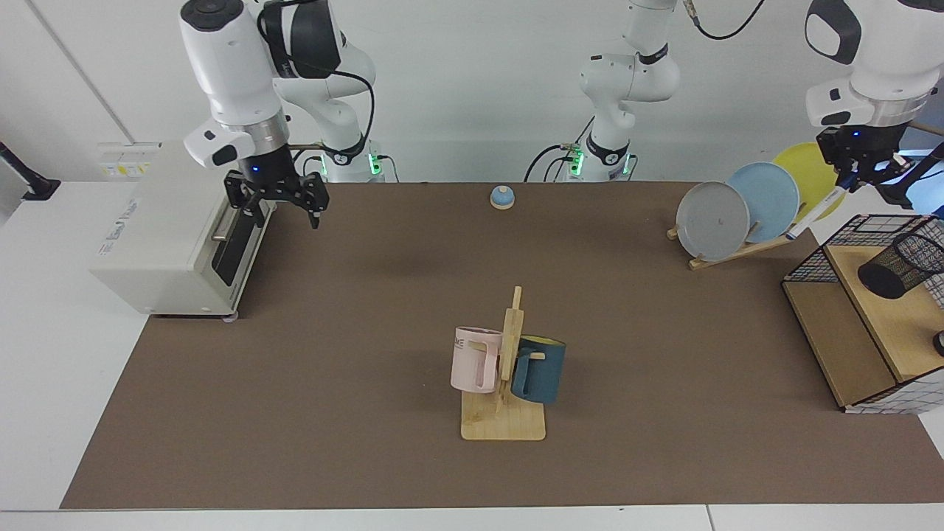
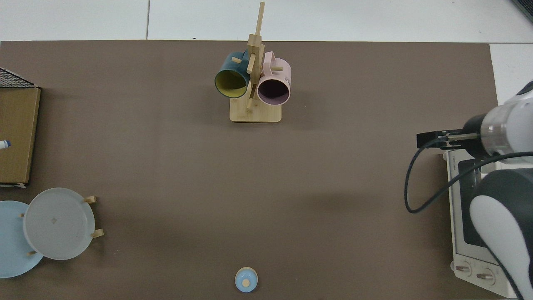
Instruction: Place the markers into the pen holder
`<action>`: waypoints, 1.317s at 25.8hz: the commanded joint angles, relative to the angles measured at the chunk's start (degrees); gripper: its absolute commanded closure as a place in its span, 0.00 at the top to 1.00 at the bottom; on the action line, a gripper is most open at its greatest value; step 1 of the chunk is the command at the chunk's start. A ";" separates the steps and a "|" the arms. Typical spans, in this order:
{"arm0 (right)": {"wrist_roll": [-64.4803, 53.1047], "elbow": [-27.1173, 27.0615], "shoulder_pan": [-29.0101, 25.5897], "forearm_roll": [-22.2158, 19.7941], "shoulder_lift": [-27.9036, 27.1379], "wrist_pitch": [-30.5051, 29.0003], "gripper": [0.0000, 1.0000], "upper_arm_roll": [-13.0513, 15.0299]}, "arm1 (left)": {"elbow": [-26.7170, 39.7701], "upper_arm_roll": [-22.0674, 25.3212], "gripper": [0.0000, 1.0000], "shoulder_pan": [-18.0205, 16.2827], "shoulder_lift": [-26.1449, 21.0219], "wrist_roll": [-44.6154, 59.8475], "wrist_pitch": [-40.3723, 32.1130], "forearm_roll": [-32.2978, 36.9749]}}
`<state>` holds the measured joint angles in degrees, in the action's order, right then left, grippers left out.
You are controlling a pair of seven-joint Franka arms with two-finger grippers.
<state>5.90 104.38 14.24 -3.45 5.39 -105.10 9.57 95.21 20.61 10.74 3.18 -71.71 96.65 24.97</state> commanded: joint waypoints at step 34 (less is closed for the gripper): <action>-4.75 -4.01 -4.40 2.40 1.64 9.39 1.00 -0.95 | -4.85 10.24 0.00 -2.74 -10.56 -30.51 31.23 20.21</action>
<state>0.85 100.58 10.59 -2.32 6.44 -97.10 9.04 92.06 30.58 8.19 -5.61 -101.04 126.28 43.85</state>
